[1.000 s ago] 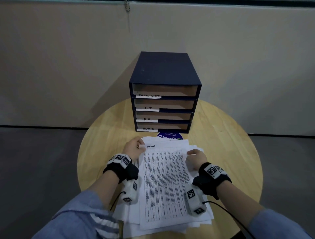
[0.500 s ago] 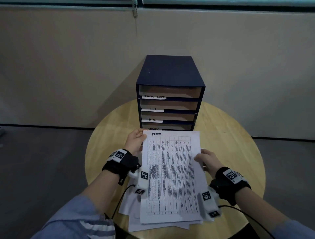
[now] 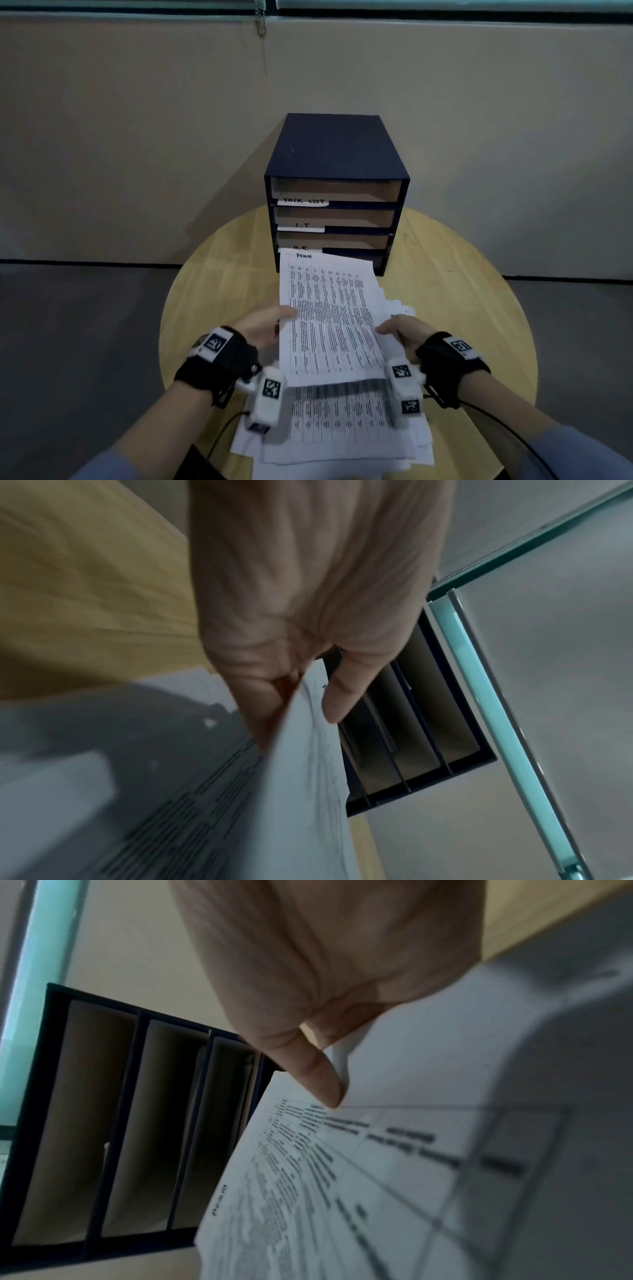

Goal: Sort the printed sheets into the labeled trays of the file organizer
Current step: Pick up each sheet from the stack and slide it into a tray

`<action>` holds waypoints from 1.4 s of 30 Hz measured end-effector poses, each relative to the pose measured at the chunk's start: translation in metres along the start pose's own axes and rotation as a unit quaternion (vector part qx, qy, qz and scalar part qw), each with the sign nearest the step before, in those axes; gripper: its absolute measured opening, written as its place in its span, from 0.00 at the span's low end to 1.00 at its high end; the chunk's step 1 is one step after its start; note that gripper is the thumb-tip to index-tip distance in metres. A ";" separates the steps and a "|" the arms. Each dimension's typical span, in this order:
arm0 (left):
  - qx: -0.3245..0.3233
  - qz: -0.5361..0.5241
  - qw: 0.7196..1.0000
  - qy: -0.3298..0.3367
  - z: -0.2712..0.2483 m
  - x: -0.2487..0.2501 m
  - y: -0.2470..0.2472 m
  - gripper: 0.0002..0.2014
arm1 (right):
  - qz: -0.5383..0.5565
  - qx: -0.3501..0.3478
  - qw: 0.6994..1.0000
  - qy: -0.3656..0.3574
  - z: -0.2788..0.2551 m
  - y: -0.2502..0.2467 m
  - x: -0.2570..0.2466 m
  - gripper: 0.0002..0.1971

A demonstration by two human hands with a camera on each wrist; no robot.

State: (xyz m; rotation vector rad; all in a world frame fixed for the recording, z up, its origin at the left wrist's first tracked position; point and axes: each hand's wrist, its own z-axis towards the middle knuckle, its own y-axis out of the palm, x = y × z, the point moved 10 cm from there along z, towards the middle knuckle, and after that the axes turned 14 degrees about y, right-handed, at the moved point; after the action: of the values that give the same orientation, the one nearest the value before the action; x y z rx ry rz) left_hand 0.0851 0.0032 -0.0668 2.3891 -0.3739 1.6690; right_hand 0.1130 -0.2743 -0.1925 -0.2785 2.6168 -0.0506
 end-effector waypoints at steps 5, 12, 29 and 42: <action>-0.024 -0.013 1.000 -0.009 -0.002 -0.009 0.004 0.17 | -0.003 0.037 0.999 0.029 0.013 -0.013 -0.018 0.26; 0.005 -0.098 0.995 0.016 0.021 -0.004 0.003 0.18 | -0.027 0.052 0.995 -0.076 -0.074 0.009 -0.092 0.25; 0.215 -0.234 0.944 0.084 0.124 0.029 -0.037 0.21 | 0.277 -0.022 0.953 -0.123 -0.046 0.030 -0.147 0.14; 0.058 0.610 0.778 0.139 0.078 0.009 -0.022 0.30 | 0.009 0.235 0.968 -0.085 -0.069 -0.001 -0.040 0.15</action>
State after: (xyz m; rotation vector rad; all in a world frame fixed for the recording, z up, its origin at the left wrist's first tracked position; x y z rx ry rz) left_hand 0.1643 -0.0008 -0.0857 1.8755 -2.1352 2.4318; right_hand 0.1135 -0.2679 -0.1133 -0.0851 2.3496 -0.6038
